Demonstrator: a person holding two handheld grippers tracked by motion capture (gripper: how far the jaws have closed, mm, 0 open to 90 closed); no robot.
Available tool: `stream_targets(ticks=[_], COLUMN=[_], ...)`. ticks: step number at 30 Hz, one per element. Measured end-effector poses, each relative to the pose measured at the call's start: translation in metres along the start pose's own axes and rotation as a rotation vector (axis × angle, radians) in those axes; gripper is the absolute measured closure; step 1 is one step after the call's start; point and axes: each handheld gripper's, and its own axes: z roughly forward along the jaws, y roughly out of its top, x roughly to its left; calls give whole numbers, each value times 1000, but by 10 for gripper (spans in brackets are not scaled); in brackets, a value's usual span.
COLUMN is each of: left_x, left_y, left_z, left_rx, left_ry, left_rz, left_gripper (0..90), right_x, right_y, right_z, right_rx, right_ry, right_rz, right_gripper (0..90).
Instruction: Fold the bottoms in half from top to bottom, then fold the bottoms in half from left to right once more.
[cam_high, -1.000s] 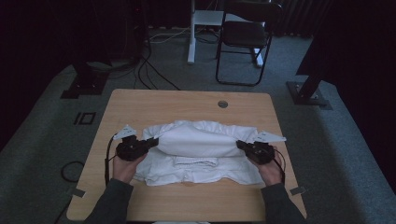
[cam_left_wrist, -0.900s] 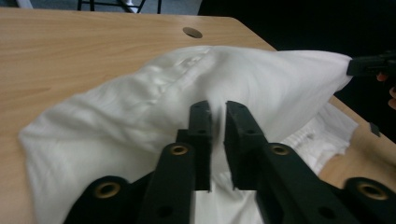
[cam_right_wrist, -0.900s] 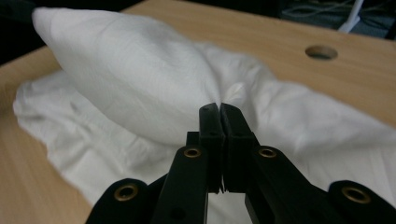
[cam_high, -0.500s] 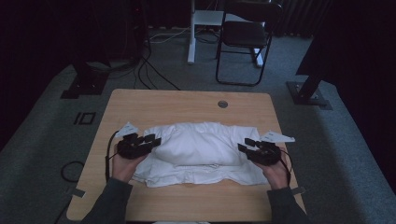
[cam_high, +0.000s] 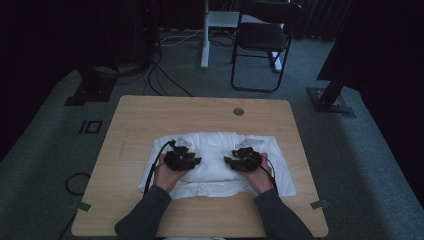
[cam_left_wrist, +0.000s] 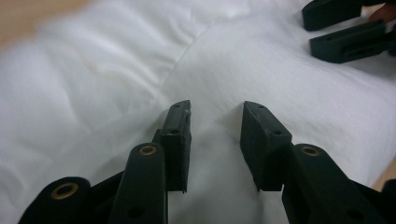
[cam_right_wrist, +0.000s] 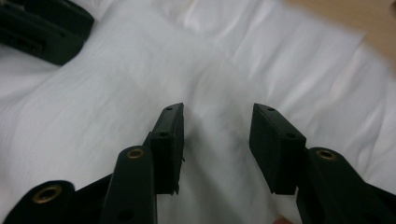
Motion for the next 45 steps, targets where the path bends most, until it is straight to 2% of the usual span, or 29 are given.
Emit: stream_targets(ticks=[3, 5, 8, 11, 12, 14, 16, 18, 19, 20, 22, 24, 26, 28, 32, 36, 38, 39, 45], left_x=[-1, -3, -6, -4, -2, 4, 7, 8, 13, 16, 22, 29, 34, 37, 46, 49, 51, 53, 56], left_y=[-19, -29, -41, -54, -58, -65, -67, -67, -65, -65, -63, -62, -63, -65, -70, -73, -75, -77, -80], left_z=[-7, -12, -21, -24, -23, -20, -21, -23, -29, -32, -38, -44, -45, -45, -42, -38, -34, -32, -32], left_rx=[-15, -31, -55, -72, -71, -84, -103, -112, -118, -125, -130, -143, -122, -106, -66, -41, -1, 20, 14], left_ry=[12, 35, 85, 129, 143, 128, 127, 130, 165, 176, 229, 262, 295, 367, 380, 391, 433, 441, 443], left_rz=[10, 18, 49, 40, 33, -5, -39, -49, -71, -90, -111, -151, -167, -154, -200, -207, -207, -219, -229], left_gripper=[637, 637, 630, 630, 630, 630, 630, 583, 583, 486, 390, 325, 281, 264, 200, 173, 163, 162, 144], right_x=[7, 6, 1, -6, -7, -9, -9, -8, -7, -7, -7, -7, -7, -7, -7, -6, -6, -6, -6], right_y=[-18, -27, -40, -55, -60, -66, -65, -65, -64, -64, -64, -64, -64, -64, -65, -65, -65, -65, -65], right_z=[-5, -12, -22, -23, -22, -19, -19, -18, -18, -18, -17, -17, -17, -17, -17, -17, -17, -17, -17], right_rx=[36, 36, 45, 75, 89, 79, 86, 87, 87, 86, 85, 84, 83, 82, 78, 78, 77, 77, 76], right_ry=[4, -19, -91, -104, -115, -105, -107, -110, -114, -114, -114, -114, -114, -116, -118, -120, -119, -119, -118], right_rz=[-16, -7, -7, 16, 19, 36, 29, 28, 24, 26, 24, 26, 27, 26, 26, 27, 29, 31, 30], right_gripper=[550, 556, 560, 575, 585, 586, 586, 586, 585, 585, 584, 583, 581, 580, 579, 577, 576, 576, 573])
